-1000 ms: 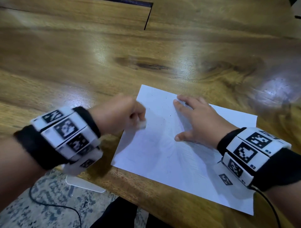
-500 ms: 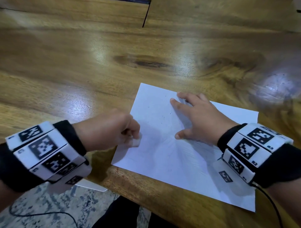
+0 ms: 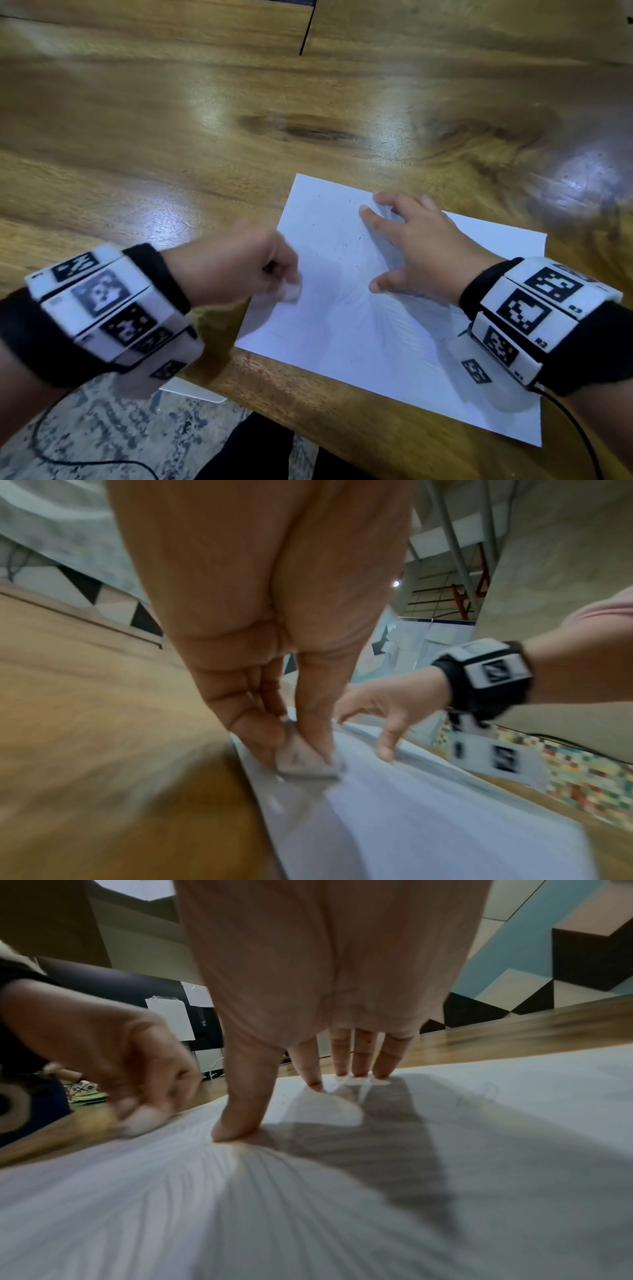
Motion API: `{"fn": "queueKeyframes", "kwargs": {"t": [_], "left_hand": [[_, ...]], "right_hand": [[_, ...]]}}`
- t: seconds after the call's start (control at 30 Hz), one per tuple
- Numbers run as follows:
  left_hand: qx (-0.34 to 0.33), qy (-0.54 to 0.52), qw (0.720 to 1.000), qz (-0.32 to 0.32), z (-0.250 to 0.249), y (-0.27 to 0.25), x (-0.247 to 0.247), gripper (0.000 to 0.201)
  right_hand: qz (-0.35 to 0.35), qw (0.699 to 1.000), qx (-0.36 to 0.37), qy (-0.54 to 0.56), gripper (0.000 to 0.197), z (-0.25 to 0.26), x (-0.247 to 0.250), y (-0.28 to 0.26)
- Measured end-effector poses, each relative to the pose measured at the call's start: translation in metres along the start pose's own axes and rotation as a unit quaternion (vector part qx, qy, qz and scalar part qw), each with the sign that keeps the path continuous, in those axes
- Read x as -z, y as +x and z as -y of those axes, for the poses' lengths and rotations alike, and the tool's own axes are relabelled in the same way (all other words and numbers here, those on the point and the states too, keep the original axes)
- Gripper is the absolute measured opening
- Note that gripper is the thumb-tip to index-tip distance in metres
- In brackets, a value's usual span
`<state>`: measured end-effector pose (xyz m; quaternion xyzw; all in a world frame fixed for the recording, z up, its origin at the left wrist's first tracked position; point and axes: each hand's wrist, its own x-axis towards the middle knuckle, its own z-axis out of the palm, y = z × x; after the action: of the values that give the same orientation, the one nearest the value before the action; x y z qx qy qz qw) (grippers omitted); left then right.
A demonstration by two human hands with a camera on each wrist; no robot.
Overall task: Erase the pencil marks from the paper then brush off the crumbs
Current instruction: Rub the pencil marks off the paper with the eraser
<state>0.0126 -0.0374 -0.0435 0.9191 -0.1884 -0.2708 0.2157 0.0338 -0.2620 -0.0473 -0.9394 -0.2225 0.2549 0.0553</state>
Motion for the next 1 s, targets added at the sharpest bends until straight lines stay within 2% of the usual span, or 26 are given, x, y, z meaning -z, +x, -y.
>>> {"fn": "queueKeyframes", "kwargs": {"t": [0.07,0.17,0.23,0.3,0.37,0.4,0.47,0.57,0.67,0.77,0.9,0.93,1.0], "left_hand": [[0.005,0.006,0.998,-0.065,-0.003,0.022,0.008,0.024],[0.013,0.008,0.995,-0.099,-0.005,0.039,0.009,0.013],[-0.015,0.016,0.996,-0.088,-0.003,0.026,0.002,0.005],[-0.048,0.008,0.998,-0.037,-0.002,0.004,-0.006,0.011],[-0.048,-0.007,0.998,0.025,-0.002,-0.007,-0.008,0.015],[-0.04,-0.008,0.999,0.034,-0.003,-0.006,-0.006,0.015],[-0.028,0.001,1.0,-0.013,-0.006,0.005,0.002,0.011],[-0.013,0.013,0.996,-0.085,-0.013,0.029,0.009,0.02],[-0.002,0.019,0.996,-0.083,-0.016,0.035,0.001,0.016],[-0.017,0.005,0.996,-0.083,-0.01,0.015,-0.01,0.002],[-0.011,0.001,0.999,0.041,-0.002,-0.02,-0.016,0.008],[-0.003,-0.001,0.999,0.05,-0.001,-0.02,-0.013,0.012],[0.008,-0.009,1.0,-0.011,-0.001,-0.007,-0.003,0.014]], "right_hand": [[-0.001,1.0,-0.001,-0.002,0.096,0.0,0.0,0.001],[0.002,1.0,-0.003,-0.004,0.096,0.0,0.0,0.001],[0.003,1.0,-0.002,-0.005,0.096,0.0,0.0,0.001],[0.006,1.0,0.005,-0.006,0.096,0.0,0.0,0.002],[0.007,1.0,0.01,-0.008,0.096,0.0,0.0,0.003],[0.008,1.0,0.01,-0.011,0.096,0.001,0.0,0.003],[0.011,1.0,0.007,-0.015,0.097,0.001,0.0,0.003],[0.014,1.0,0.007,-0.017,0.098,0.0,0.0,0.003],[0.014,1.0,0.009,-0.018,0.1,0.0,-0.001,0.003],[0.019,0.999,0.009,-0.026,0.106,0.0,-0.001,0.002],[0.025,0.999,0.008,-0.041,0.112,0.001,0.0,0.0],[0.025,0.999,0.009,-0.043,0.113,0.002,-0.001,0.0],[0.024,0.999,0.011,-0.048,0.116,0.003,-0.001,-0.001]]}}
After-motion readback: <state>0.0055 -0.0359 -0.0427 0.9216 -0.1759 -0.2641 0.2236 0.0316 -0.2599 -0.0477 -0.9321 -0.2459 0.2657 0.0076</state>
